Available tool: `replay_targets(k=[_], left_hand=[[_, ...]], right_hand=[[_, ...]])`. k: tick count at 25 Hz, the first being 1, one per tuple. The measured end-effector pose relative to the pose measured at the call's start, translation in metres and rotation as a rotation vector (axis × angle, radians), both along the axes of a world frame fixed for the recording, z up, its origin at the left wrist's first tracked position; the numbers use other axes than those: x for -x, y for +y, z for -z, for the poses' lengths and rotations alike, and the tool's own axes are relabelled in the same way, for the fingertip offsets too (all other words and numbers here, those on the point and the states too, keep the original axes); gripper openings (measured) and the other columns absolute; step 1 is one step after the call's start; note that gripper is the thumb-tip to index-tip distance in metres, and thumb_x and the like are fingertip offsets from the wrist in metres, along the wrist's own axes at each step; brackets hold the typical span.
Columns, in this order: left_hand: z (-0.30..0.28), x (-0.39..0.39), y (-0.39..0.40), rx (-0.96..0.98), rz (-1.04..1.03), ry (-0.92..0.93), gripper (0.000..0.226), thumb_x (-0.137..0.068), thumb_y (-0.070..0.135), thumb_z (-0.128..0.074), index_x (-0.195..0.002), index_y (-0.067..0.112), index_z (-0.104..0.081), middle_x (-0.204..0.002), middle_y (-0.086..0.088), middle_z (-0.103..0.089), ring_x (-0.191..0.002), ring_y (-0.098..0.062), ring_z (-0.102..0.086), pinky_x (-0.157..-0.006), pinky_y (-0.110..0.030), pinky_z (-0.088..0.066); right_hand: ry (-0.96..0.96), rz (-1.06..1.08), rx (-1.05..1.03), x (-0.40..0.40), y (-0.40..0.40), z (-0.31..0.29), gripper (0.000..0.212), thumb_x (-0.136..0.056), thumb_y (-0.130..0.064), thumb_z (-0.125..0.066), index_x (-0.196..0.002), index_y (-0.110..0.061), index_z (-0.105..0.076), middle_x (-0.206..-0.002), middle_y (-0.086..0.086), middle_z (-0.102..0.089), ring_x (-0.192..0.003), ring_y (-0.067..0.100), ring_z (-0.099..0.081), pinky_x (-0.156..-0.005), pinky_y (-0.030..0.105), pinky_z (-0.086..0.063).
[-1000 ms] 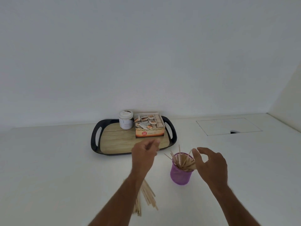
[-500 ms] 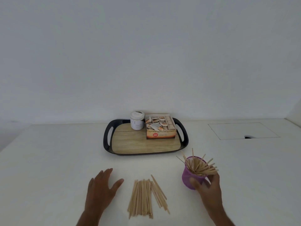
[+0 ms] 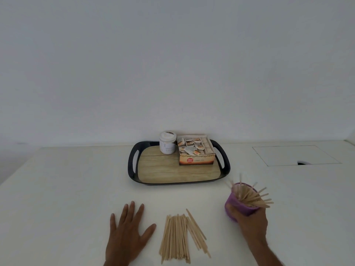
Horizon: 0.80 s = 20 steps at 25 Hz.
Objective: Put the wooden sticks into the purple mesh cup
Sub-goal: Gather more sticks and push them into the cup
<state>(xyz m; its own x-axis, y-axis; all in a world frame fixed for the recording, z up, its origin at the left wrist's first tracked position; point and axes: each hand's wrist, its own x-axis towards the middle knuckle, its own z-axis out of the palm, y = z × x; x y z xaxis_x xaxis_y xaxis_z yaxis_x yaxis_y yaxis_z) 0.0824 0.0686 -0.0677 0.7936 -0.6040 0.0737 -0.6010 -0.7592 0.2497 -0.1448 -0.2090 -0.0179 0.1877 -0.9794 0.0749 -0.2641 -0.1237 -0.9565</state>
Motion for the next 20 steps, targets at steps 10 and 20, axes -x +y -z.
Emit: replay_targets(k=[10, 20], left_hand=[[0.004, -0.001, 0.0, 0.016, -0.007, 0.006, 0.106, -0.069, 0.092, 0.005, -0.154, 0.038, -0.026, -0.165, 0.004, -0.02, -0.153, -0.016, -0.012, -0.122, -0.052, -0.003], [0.0, 0.002, 0.001, -0.01, -0.005, 0.015, 0.094, -0.075, 0.086, -0.009, -0.156, 0.038, -0.018, -0.166, 0.005, -0.011, -0.154, -0.015, -0.004, -0.122, -0.05, 0.002]], right_hand=[[-0.013, -0.136, 0.177, -0.014, 0.018, -0.009, 0.092, -0.047, -0.024, -0.097, -0.126, -0.021, -0.05, -0.112, -0.005, -0.062, -0.1, 0.018, -0.062, -0.081, 0.028, -0.048], [-0.05, -0.032, 0.178, -0.01, 0.016, -0.02, 0.098, -0.039, -0.042, -0.093, -0.124, -0.022, -0.048, -0.111, -0.003, -0.063, -0.1, 0.024, -0.063, -0.08, 0.03, -0.047]])
